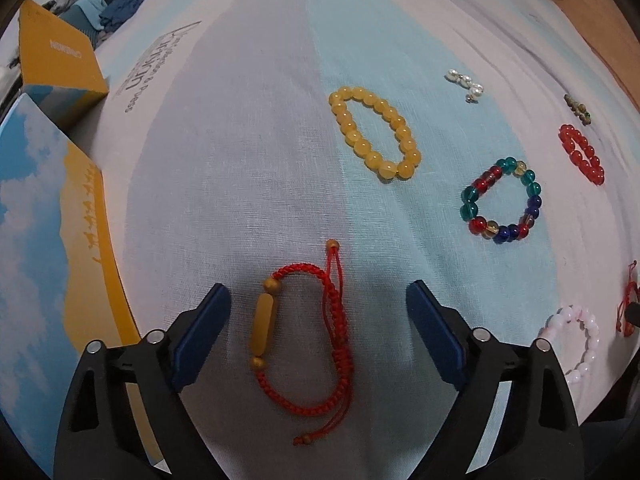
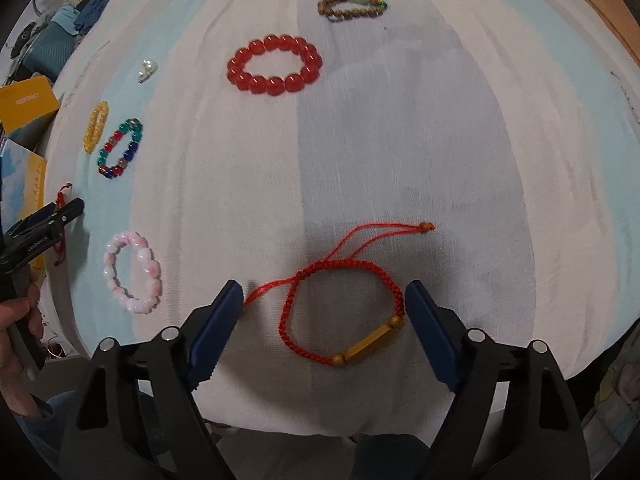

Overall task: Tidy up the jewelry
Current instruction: 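Lower the left tool onto one red cord bracelet while the right tool lowers onto the other, then lift both red cord bracelets and carry them toward the white box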

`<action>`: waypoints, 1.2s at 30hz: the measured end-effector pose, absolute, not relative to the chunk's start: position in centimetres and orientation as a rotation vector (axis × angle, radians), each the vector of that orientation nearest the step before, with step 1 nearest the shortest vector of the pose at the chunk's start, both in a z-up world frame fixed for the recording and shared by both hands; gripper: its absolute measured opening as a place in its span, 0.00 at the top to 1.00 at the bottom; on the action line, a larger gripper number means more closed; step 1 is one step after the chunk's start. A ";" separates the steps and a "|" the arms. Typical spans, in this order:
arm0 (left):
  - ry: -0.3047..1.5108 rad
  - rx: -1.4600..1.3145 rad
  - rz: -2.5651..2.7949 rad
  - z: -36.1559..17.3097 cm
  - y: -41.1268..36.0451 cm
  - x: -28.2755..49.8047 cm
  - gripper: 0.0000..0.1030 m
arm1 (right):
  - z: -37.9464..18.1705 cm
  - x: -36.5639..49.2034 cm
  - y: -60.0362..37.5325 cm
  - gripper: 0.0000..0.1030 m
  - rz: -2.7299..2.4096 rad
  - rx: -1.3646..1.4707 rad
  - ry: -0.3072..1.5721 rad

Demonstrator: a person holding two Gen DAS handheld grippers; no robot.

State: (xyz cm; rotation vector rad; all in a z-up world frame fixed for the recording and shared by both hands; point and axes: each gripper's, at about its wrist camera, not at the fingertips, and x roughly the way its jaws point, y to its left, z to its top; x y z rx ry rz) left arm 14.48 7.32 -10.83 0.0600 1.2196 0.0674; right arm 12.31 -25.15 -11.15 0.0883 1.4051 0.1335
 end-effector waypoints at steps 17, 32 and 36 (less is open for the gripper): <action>1.228 0.048 0.063 -10.3 7.1 14.1 0.44 | -12.5 11.9 -26.5 0.51 0.114 0.087 1.436; 1.211 0.048 0.062 -9.2 7.5 13.5 0.89 | -11.5 11.2 -24.9 0.79 0.122 0.051 1.406; 1.206 0.052 0.058 -9.0 7.5 13.5 0.90 | -11.0 11.1 -24.8 0.81 0.129 0.069 1.391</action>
